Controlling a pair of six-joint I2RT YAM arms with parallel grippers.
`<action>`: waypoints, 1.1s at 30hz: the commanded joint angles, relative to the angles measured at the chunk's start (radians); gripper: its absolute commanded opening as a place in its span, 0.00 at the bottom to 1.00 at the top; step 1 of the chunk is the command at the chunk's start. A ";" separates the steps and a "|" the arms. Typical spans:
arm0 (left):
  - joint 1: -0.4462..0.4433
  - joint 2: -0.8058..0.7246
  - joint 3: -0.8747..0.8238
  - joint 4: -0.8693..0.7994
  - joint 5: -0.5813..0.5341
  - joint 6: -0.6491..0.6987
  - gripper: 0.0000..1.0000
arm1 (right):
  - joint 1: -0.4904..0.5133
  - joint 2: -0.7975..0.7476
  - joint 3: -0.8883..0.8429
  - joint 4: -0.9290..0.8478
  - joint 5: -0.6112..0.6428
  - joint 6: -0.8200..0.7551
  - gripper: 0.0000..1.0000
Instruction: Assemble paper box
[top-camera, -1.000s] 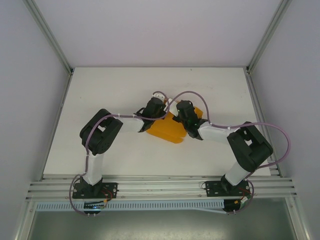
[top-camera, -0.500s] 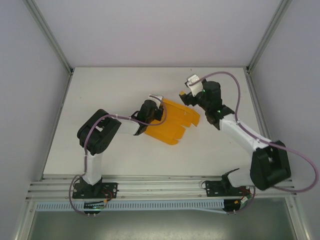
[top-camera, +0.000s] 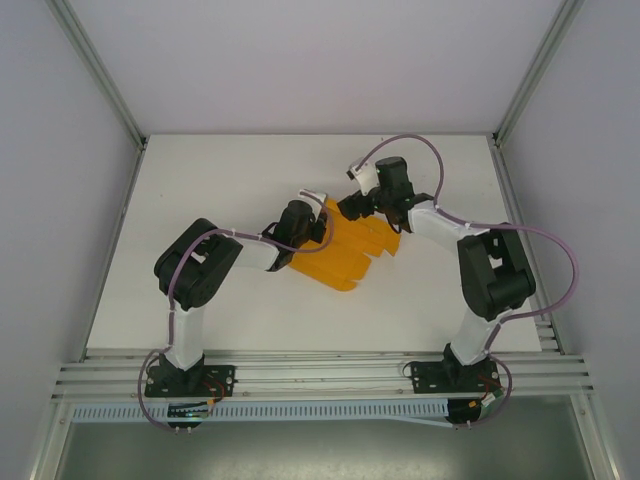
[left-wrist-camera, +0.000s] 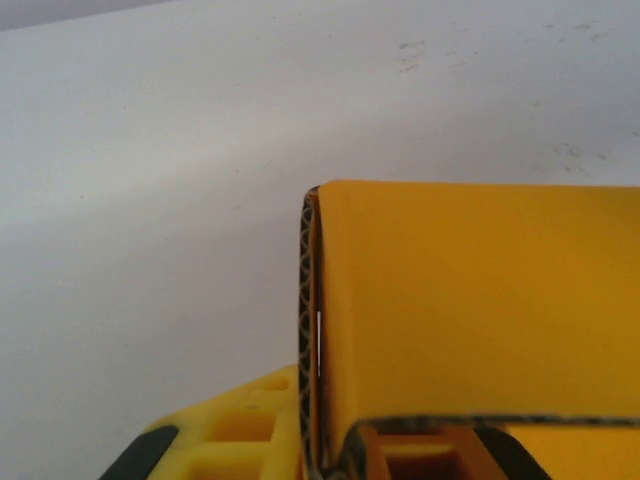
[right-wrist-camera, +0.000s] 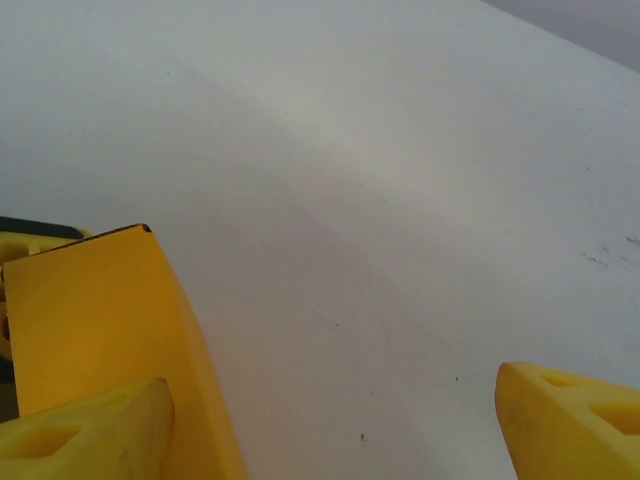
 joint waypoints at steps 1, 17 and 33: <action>0.001 0.011 -0.015 -0.034 0.046 0.008 0.16 | 0.017 0.048 0.009 -0.088 0.014 -0.036 0.84; 0.001 0.095 0.119 -0.185 -0.114 0.021 0.00 | 0.038 0.066 0.025 -0.156 0.060 -0.051 0.82; 0.000 -0.113 0.001 -0.276 -0.234 -0.129 0.00 | -0.002 -0.160 0.038 -0.203 0.226 0.147 0.88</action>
